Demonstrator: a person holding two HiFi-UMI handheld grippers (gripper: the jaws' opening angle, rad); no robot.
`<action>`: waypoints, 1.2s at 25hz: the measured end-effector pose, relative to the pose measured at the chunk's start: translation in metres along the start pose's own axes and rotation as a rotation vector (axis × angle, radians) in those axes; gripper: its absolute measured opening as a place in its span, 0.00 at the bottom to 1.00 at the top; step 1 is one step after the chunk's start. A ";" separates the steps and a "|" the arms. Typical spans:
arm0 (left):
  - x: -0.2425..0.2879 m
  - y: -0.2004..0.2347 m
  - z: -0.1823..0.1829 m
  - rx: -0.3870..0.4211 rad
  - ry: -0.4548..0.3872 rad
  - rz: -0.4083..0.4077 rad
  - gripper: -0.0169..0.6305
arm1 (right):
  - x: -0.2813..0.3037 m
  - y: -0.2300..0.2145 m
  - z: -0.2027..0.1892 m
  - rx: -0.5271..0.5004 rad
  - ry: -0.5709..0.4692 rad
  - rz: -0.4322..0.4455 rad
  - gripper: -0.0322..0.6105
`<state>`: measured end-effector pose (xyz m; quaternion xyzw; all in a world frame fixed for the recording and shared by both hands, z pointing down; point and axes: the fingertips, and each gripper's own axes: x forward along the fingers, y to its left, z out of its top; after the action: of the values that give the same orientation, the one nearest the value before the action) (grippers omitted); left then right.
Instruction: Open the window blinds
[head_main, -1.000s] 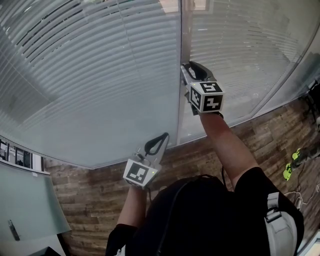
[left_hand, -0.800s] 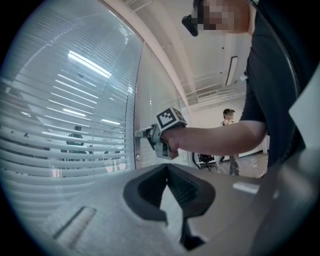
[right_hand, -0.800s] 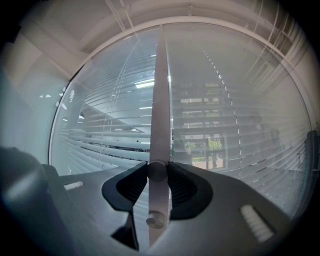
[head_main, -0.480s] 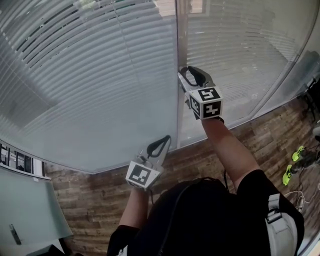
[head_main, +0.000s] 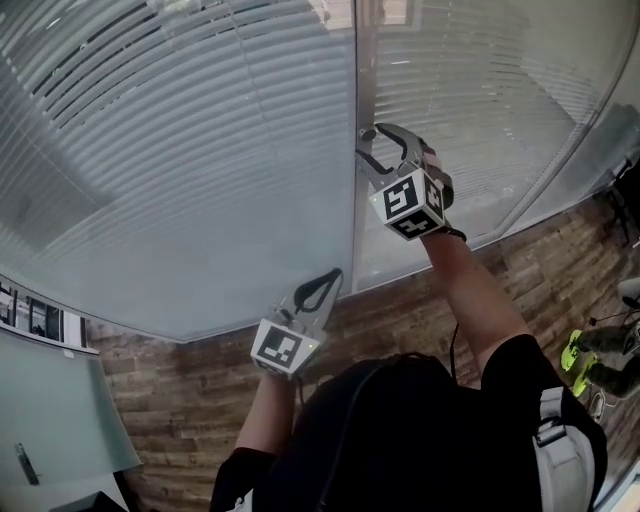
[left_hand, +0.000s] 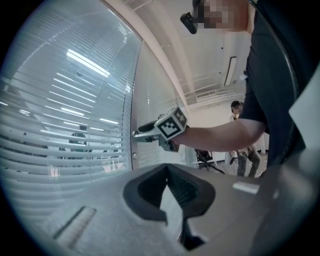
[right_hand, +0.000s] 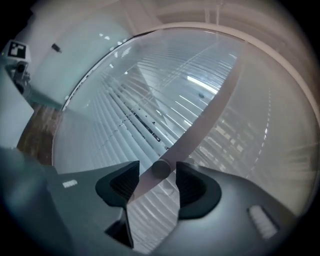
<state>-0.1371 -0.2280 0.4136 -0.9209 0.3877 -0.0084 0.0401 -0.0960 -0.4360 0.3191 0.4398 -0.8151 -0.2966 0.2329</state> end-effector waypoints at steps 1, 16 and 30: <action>0.000 0.001 0.000 0.003 -0.008 0.003 0.03 | 0.000 -0.001 0.001 -0.068 0.013 -0.007 0.41; -0.006 0.002 0.000 0.006 0.001 0.021 0.03 | 0.011 0.003 -0.005 -0.326 0.082 0.004 0.26; -0.008 0.004 -0.001 0.008 -0.001 0.020 0.03 | 0.011 -0.008 -0.007 0.236 -0.021 -0.006 0.26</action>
<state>-0.1458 -0.2255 0.4145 -0.9168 0.3969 -0.0091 0.0443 -0.0925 -0.4510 0.3202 0.4634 -0.8454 -0.2040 0.1702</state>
